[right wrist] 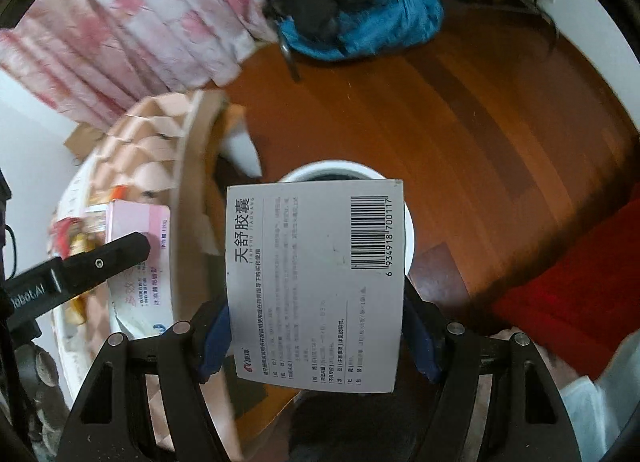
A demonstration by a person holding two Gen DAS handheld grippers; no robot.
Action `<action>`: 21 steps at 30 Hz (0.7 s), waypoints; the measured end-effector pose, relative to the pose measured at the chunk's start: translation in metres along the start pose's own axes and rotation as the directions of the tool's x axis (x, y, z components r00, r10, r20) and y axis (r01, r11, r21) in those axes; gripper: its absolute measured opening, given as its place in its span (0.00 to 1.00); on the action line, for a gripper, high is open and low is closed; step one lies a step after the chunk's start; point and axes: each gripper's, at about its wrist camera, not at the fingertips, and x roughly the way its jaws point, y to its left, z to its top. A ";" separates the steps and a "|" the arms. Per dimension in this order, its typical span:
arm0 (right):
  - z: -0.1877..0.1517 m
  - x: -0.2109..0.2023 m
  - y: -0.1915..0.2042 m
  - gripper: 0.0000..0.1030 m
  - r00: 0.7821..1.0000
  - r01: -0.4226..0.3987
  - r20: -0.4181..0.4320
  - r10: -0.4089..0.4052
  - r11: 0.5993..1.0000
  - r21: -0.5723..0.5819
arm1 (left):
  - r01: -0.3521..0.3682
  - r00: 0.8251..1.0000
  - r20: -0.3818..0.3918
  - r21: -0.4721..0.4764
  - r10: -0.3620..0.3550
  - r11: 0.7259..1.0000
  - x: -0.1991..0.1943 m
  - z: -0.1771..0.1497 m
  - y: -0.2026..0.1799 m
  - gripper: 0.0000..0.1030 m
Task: Collect trash
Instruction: 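Carry both held boxes over the white trash bin with both tools, then open both tools to drop the boxes into the bin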
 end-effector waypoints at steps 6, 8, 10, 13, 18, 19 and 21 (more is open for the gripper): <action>0.019 0.064 -0.027 0.73 0.996 0.026 -0.090 -0.023 0.999 0.025 | 0.037 0.995 -0.089 -0.079 -0.044 0.996 0.048 0.022 0.004 0.33; 0.023 0.082 -0.034 0.73 0.993 0.028 -0.117 -0.024 0.999 0.028 | 0.036 0.994 -0.098 -0.082 -0.044 0.996 0.055 0.024 0.004 0.33; 0.025 0.093 -0.038 0.74 0.991 0.036 -0.132 -0.031 0.999 0.034 | 0.015 0.994 -0.105 -0.073 -0.023 0.997 0.059 0.021 0.004 0.34; 0.029 0.104 -0.043 0.75 0.989 0.025 -0.144 -0.019 0.999 0.045 | -0.002 0.994 -0.111 -0.063 -0.005 0.998 0.063 0.020 0.005 0.59; 0.028 0.112 -0.042 0.83 0.988 0.025 -0.155 -0.016 0.998 0.054 | -0.046 0.994 -0.096 -0.021 0.044 0.999 0.058 0.017 0.003 0.82; 0.027 0.111 -0.042 0.95 0.988 0.026 -0.157 -0.017 0.998 0.056 | -0.065 0.994 -0.090 -0.008 0.064 0.998 0.060 0.019 0.001 0.83; 0.027 0.107 -0.042 1.00 0.987 0.039 -0.157 -0.030 0.998 0.056 | -0.123 0.990 -0.068 0.031 0.125 0.992 0.055 0.016 -0.003 0.89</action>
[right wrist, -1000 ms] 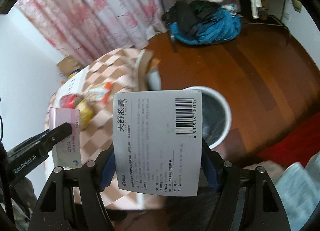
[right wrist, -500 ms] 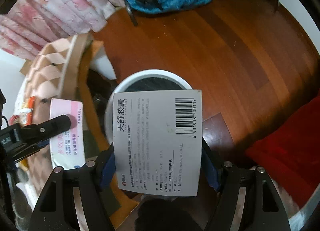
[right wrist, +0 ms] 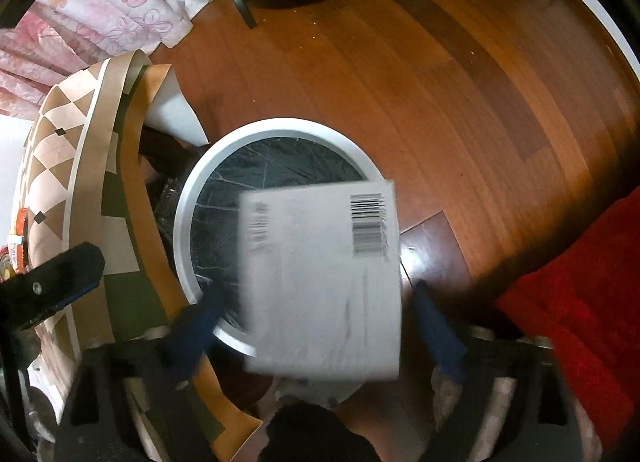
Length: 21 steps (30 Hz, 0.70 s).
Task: Collect trash
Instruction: 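Open both tools to drop the boxes into the bin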
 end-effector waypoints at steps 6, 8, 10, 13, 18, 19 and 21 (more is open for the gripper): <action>-0.012 -0.019 0.003 1.00 0.997 0.079 0.022 -0.079 0.997 -0.012 | -0.128 0.988 0.092 0.064 0.122 0.990 -0.023 -0.012 -0.002 0.93; -0.020 -0.027 0.004 1.00 0.994 0.105 0.027 -0.104 0.994 -0.020 | -0.159 0.982 0.119 0.080 0.149 0.984 -0.032 -0.015 -0.004 0.93; -0.028 -0.036 0.007 1.00 0.991 0.128 0.040 -0.127 0.991 -0.036 | -0.186 0.975 0.144 0.092 0.172 0.978 -0.041 -0.021 -0.005 0.93; -0.040 -0.052 0.010 1.00 0.988 0.146 0.059 -0.143 0.988 -0.051 | -0.216 0.965 0.175 0.106 0.196 0.971 -0.055 -0.030 -0.006 0.93; -0.056 -0.081 0.019 1.00 0.986 0.145 0.094 -0.139 0.988 -0.059 | -0.240 0.954 0.214 0.120 0.211 0.963 -0.074 -0.038 -0.013 0.93; -0.059 -0.087 0.021 1.00 0.985 0.148 0.103 -0.141 0.987 -0.060 | -0.241 0.952 0.222 0.119 0.211 0.963 -0.078 -0.039 -0.014 0.93; -0.064 -0.101 0.024 1.00 0.982 0.150 0.125 -0.142 0.987 -0.062 | -0.241 0.949 0.237 0.119 0.208 0.963 -0.088 -0.044 -0.016 0.93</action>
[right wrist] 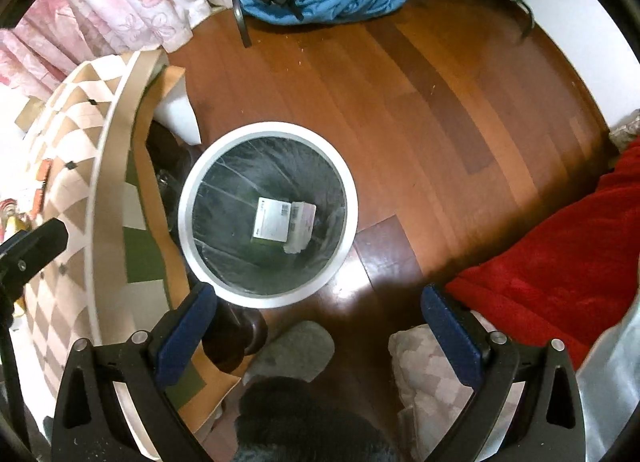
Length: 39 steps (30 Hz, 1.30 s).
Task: Collect trash
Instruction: 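Open both tools to drop the boxes into the bin, then grasp the grey-white box with the left tool while the right tool grasps the yellow snack bag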
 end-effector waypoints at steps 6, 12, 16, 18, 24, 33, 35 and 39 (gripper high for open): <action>-0.009 -0.050 0.004 1.00 0.998 -0.019 0.059 0.018 1.000 0.010 | 0.002 0.998 0.063 0.004 -0.002 1.000 -0.038 -0.008 0.004 0.93; -0.023 -0.107 0.017 1.00 0.988 -0.089 0.127 0.087 0.996 0.011 | -0.026 0.990 0.139 -0.010 0.028 1.000 -0.091 -0.020 0.026 0.93; -0.031 -0.139 0.046 1.00 0.976 -0.138 0.166 0.140 0.990 -0.025 | -0.039 0.983 0.177 -0.065 0.050 0.997 -0.118 -0.032 0.065 0.93; -0.033 -0.149 0.070 1.00 0.970 -0.172 0.165 0.179 0.984 -0.053 | -0.058 0.980 0.182 -0.104 0.076 0.993 -0.128 -0.039 0.092 0.93; -0.040 -0.133 0.166 1.00 0.957 -0.259 0.094 0.275 0.954 -0.154 | -0.195 0.967 0.113 -0.252 0.229 0.948 -0.124 -0.076 0.200 0.93; -0.029 -0.034 0.316 1.00 0.917 -0.393 -0.101 0.385 0.916 -0.079 | -0.190 0.982 -0.084 -0.457 0.170 0.869 -0.044 -0.122 0.338 0.92; -0.023 -0.017 0.341 1.00 0.930 -0.361 -0.109 0.350 0.927 -0.103 | -0.168 0.986 -0.096 -0.460 0.139 0.872 -0.032 -0.123 0.346 0.92; -0.010 0.010 0.366 1.00 0.937 -0.334 -0.137 0.322 0.940 -0.075 | -0.139 0.989 -0.110 -0.448 0.100 0.883 -0.011 -0.121 0.355 0.80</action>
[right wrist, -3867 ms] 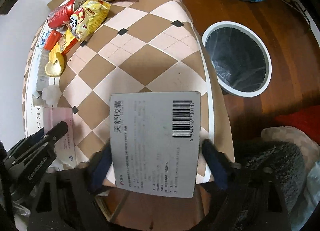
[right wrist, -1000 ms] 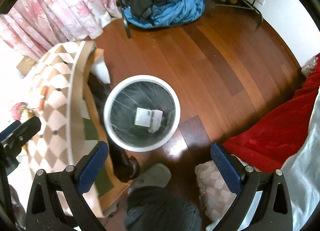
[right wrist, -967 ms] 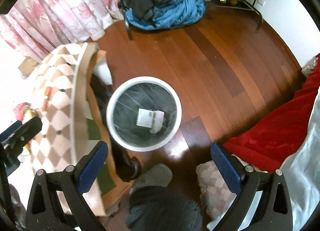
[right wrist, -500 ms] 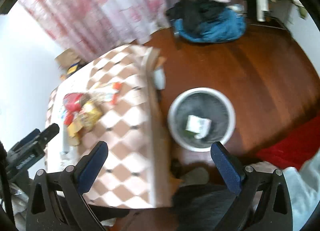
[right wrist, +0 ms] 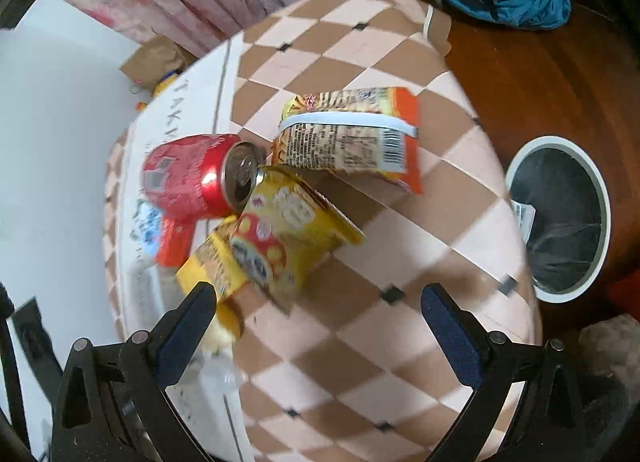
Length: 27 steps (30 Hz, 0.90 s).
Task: Collect trash
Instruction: 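Grasp the grey-white box with the left tool while the right tool grasps the yellow snack bag, then carry the grey-white box and yellow snack bag over the bin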
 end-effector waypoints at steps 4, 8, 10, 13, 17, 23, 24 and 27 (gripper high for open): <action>0.012 0.019 0.002 0.94 0.998 -0.059 -0.016 0.060 0.995 0.077 | 0.025 1.000 -0.011 -0.012 -0.025 1.000 0.011 0.002 0.003 0.48; 0.016 0.035 0.005 0.70 0.995 -0.081 -0.044 0.086 0.991 0.111 | 0.034 0.999 -0.006 -0.018 -0.034 0.999 0.015 0.001 0.010 0.33; 0.015 0.038 0.007 0.62 0.994 -0.099 -0.039 0.104 0.989 0.112 | 0.017 1.000 0.009 -0.013 -0.017 1.000 0.014 -0.002 0.013 0.32; 0.013 0.034 0.010 0.52 0.995 -0.103 -0.010 0.104 0.991 0.084 | -0.006 1.000 0.026 -0.005 0.006 1.000 0.004 -0.004 0.023 0.31; 0.003 0.017 0.007 0.47 0.994 -0.105 0.019 0.105 0.994 0.037 | -0.041 0.997 0.065 -0.006 0.041 0.999 -0.014 -0.008 0.031 0.30; -0.018 -0.018 0.000 0.46 0.991 -0.123 0.054 0.125 0.991 -0.043 | -0.063 0.988 0.139 0.005 0.062 0.998 -0.051 -0.018 0.027 0.30; -0.020 -0.024 -0.001 0.46 0.990 -0.127 0.059 0.130 0.991 -0.050 | -0.063 0.987 0.152 0.008 0.061 0.998 -0.057 -0.019 0.024 0.30; -0.029 -0.047 -0.008 0.45 0.987 -0.132 0.083 0.139 0.987 -0.086 | -0.045 0.981 0.188 0.026 0.039 0.999 -0.077 -0.023 0.008 0.30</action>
